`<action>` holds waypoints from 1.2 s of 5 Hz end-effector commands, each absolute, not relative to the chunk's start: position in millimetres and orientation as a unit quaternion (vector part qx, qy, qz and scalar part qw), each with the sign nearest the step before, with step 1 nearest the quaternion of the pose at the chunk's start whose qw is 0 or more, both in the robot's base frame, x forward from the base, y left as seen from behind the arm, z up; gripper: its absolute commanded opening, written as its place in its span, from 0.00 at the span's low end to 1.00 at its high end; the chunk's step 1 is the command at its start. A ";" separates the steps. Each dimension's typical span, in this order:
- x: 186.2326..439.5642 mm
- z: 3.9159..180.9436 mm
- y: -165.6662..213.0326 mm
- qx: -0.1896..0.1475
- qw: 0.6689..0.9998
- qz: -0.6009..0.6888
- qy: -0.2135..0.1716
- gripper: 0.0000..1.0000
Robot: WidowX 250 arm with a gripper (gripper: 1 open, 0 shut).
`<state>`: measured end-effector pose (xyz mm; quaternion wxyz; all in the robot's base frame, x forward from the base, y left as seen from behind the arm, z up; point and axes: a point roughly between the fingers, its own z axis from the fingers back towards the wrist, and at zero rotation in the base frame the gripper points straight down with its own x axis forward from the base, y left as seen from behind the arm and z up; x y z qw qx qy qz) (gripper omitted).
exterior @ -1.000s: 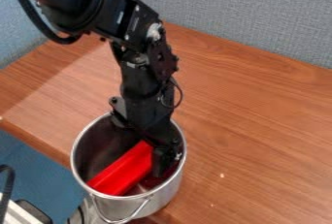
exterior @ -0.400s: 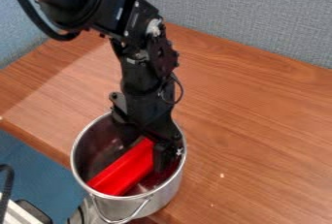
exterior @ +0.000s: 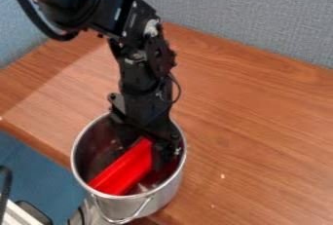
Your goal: Put the red object in the metal pot
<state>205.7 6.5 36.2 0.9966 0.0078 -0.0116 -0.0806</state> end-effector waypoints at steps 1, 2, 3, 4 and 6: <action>214.7 41.0 10.7 0.009 0.997 -0.071 -0.027 1.00; 215.0 41.0 11.2 0.008 0.997 -0.068 -0.027 1.00; 215.0 47.4 11.5 0.009 0.997 -0.067 -0.033 1.00; 215.2 47.3 12.0 0.009 0.997 -0.065 -0.033 0.00; 215.5 62.1 5.6 0.007 0.997 -0.069 -0.045 1.00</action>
